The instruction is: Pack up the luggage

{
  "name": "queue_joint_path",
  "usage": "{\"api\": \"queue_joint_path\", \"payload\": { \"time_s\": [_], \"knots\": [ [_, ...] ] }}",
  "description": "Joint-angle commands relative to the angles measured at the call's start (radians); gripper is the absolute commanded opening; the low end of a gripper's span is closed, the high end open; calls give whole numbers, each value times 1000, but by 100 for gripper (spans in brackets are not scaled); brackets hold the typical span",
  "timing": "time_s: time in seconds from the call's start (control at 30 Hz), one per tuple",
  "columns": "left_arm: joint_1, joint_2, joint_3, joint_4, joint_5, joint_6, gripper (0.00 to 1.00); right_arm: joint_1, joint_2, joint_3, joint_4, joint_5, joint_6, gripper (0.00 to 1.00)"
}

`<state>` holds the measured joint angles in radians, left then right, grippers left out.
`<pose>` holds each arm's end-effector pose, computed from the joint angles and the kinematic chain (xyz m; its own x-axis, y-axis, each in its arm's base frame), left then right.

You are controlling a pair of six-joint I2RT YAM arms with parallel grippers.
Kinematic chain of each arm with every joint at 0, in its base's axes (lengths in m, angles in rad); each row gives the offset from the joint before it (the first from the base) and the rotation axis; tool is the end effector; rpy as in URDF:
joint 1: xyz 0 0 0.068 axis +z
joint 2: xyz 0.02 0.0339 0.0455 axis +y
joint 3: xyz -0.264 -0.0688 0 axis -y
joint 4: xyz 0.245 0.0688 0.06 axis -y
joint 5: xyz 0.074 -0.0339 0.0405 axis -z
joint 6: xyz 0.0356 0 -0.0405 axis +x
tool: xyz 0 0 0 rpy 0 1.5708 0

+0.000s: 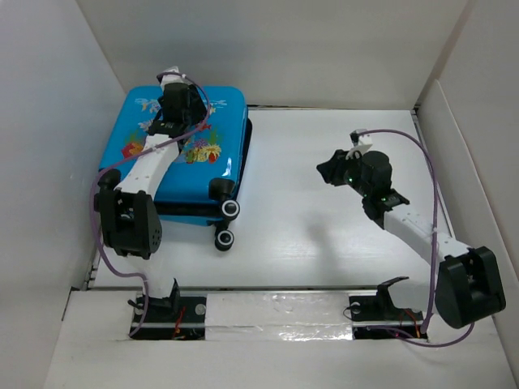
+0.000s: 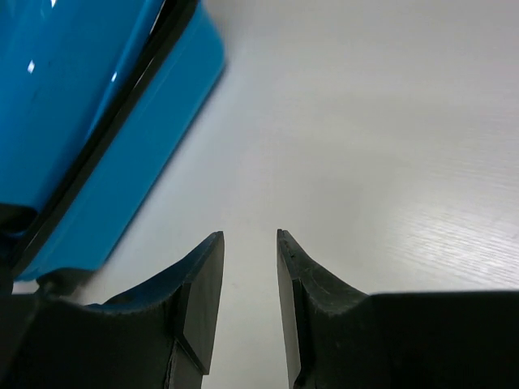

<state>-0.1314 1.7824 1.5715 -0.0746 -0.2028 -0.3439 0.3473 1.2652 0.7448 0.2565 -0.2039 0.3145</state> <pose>0.4293 -0.0495 0.3483 -0.2415 -0.3012 -0.9225 -0.1537 0.9505 -0.2701 0.2684 0.1048 0.2671 -0.3932 0.1798 -0.9017 -0.4159 0.8398 0.3489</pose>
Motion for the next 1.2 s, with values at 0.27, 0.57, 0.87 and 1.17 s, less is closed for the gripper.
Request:
{"api": "queue_joint_path", "payload": {
  "time_s": [0.27, 0.57, 0.87, 1.17],
  "knots": [
    [134, -72, 200, -335, -94, -52, 55, -16, -66, -18, 50, -80, 6, 40],
    [429, -3, 162, -383, -199, -53, 62, 269, 46, 86, 33, -111, -8, 84],
    [493, 29, 141, -390, -216, -35, 62, 555, 243, 330, -75, -20, -106, 97],
    [493, 11, 39, -332, -132, -49, 61, 693, 536, 645, -339, 369, -126, 100]
  ]
}}
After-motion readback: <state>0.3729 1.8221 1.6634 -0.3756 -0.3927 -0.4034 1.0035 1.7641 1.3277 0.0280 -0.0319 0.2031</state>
